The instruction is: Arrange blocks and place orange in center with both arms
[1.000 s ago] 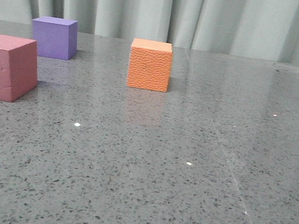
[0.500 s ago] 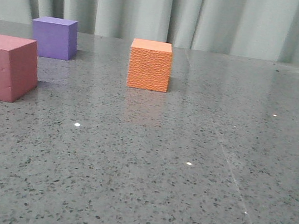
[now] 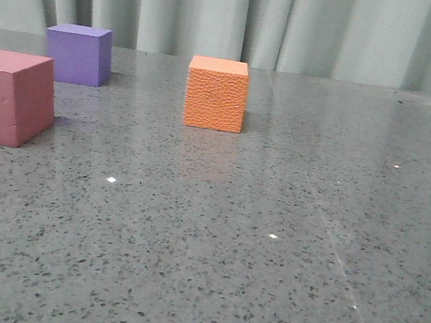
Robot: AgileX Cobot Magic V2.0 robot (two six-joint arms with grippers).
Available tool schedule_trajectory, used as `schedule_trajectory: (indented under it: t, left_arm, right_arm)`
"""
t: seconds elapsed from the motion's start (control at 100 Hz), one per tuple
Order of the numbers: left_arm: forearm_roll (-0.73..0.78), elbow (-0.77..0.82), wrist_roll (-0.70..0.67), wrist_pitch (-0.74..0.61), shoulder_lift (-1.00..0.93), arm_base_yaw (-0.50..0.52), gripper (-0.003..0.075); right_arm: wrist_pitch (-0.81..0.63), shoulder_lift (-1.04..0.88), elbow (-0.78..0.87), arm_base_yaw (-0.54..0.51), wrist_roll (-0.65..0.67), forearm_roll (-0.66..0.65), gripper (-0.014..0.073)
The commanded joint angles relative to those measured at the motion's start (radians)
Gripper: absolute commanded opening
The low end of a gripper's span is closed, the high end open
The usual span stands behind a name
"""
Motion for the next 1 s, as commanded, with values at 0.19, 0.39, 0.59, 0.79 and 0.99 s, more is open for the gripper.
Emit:
schedule_trajectory:
  t: [0.19,0.39,0.59,0.79,0.99]
  left_arm:
    - [-0.007,0.053,-0.001,-0.082,-0.033,0.003,-0.0019]
    - [-0.007,0.053,-0.001,-0.082,-0.033,0.003,-0.0019]
    - [-0.007,0.053,-0.001,-0.082,-0.033,0.003,-0.0019]
    - [-0.007,0.053,-0.001,-0.082,-0.033,0.003,-0.0019]
    - [-0.007,0.053,-0.001,-0.082,-0.033,0.003,-0.0019]
  right_arm:
    - [-0.057,0.006,-0.022,-0.006,-0.008,-0.028,-0.0068]
    - [-0.058,0.006,-0.021,-0.006,-0.008,-0.028,-0.0068]
    - [-0.163,-0.064,0.064,-0.006,-0.009,-0.028,-0.0068]
    - [-0.410,-0.218,0.297,-0.006,-0.009,0.019,-0.0068]
    - [-0.681,-0.362,0.561,-0.010,-0.010,0.049,-0.0068]
